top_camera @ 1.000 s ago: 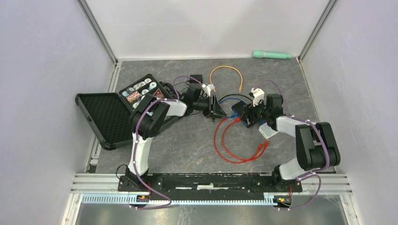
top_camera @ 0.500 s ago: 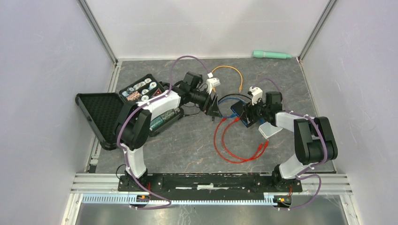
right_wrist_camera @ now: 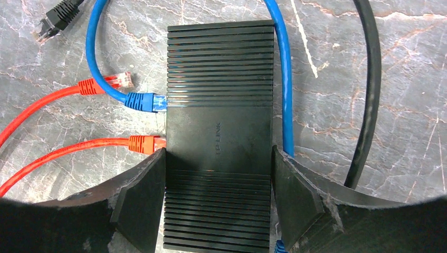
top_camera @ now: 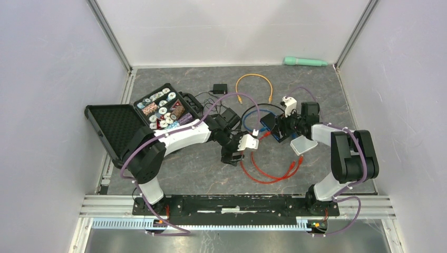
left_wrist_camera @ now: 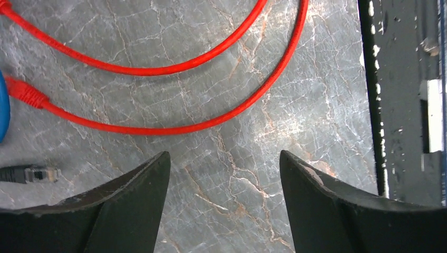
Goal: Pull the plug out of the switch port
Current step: Place the connector at the center of the board.
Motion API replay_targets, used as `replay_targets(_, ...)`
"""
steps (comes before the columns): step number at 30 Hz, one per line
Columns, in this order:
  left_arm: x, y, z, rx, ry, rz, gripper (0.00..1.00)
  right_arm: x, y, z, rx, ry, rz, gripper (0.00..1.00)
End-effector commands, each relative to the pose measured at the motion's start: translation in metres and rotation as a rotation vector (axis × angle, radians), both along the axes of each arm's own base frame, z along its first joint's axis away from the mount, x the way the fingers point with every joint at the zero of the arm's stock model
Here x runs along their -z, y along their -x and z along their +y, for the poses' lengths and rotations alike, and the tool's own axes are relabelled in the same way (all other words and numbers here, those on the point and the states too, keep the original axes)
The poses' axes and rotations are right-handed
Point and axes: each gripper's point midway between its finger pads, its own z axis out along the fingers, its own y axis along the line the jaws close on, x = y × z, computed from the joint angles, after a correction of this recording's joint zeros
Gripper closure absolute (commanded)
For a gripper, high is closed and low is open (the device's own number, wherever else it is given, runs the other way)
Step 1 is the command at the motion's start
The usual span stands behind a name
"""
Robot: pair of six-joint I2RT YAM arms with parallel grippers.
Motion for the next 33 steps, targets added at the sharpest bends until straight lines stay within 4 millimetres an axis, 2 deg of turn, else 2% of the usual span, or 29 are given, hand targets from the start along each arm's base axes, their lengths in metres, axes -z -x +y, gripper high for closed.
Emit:
replay_targets(1,-0.003,-0.005,-0.012,0.165,-0.029,-0.169,0.21,-0.017,-0.019,-0.005,-0.005,-0.03,-0.066,0.93)
replay_targets(5,0.016,0.01,-0.018,0.26,-0.094,-0.212,0.26,-0.015,-0.016,-0.003,-0.01,-0.061,-0.045,0.93)
replay_targets(6,0.019,0.012,-0.02,0.272,-0.099,-0.221,0.26,-0.014,-0.018,-0.014,0.019,-0.065,-0.043,0.93)
replay_targets(15,0.042,0.027,-0.031,0.358,-0.167,-0.259,0.39,-0.014,-0.017,-0.02,0.034,-0.086,-0.037,0.93)
replay_targets(26,0.073,0.035,-0.014,0.408,-0.311,-0.263,0.71,-0.013,-0.016,-0.021,0.042,-0.1,-0.033,0.93)
replay_targets(31,0.073,0.032,-0.005,0.354,-0.353,-0.273,0.97,-0.012,-0.015,-0.021,0.044,-0.105,-0.028,0.93)
replay_targets(33,0.067,0.032,-0.002,0.33,-0.354,-0.278,0.98,-0.011,-0.015,-0.021,0.045,-0.108,-0.025,0.93)
